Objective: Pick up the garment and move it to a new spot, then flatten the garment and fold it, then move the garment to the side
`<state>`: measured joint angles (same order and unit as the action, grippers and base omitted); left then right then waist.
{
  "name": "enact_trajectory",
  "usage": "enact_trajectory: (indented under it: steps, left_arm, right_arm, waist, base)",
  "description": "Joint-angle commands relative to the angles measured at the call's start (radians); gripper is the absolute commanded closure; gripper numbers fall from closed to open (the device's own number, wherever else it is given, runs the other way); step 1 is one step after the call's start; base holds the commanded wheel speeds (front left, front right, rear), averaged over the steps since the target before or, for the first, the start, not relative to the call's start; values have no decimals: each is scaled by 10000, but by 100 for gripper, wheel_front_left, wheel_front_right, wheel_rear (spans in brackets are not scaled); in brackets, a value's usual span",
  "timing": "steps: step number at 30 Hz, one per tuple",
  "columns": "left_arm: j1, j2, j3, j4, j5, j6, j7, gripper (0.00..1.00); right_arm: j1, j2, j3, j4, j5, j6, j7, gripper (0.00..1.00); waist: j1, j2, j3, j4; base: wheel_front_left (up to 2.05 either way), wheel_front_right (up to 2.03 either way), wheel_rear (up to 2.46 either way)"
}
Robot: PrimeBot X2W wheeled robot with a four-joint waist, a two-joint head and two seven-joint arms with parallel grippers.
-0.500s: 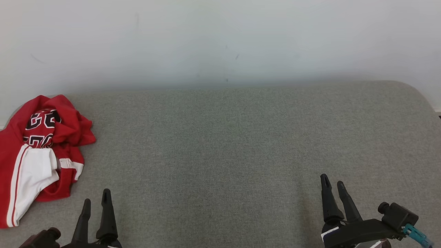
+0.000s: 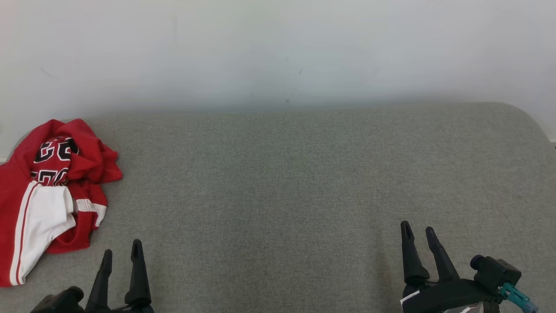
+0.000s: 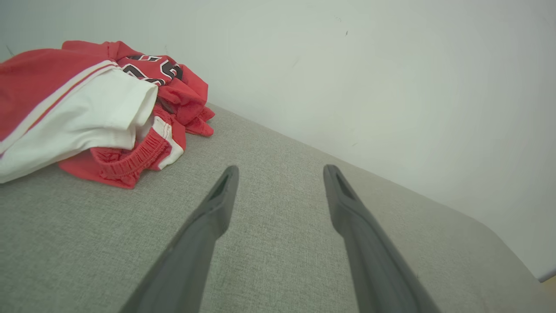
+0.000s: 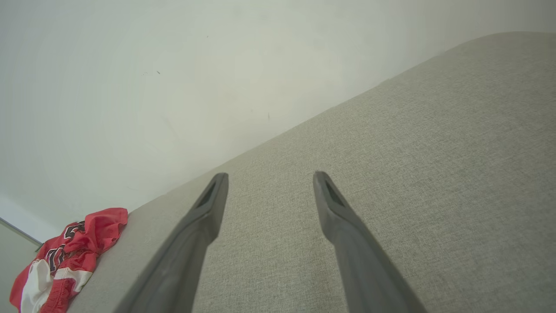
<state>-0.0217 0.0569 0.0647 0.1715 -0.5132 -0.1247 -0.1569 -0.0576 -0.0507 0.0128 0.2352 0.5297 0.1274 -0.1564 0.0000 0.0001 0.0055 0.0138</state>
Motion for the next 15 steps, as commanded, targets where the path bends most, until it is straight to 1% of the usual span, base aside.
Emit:
enact_trajectory:
  steps: [1, 15]
  left_arm:
    - [11, 68, -7, -72, 319, -73, -82, 0]
    - [111, 64, -70, -148, 1593, -55, -409, 0]
  right_arm:
    - [-111, 6, 39, -57, -302, 41, -86, 0]
    - [-117, 6, 151, -1, -1598, 45, -425, 0]
  waist:
    - [0, -1, 1, 1]
    - [0, -1, 10, 9]
  base:
    - [0, 0, 0]
    - [0, 0, 0]
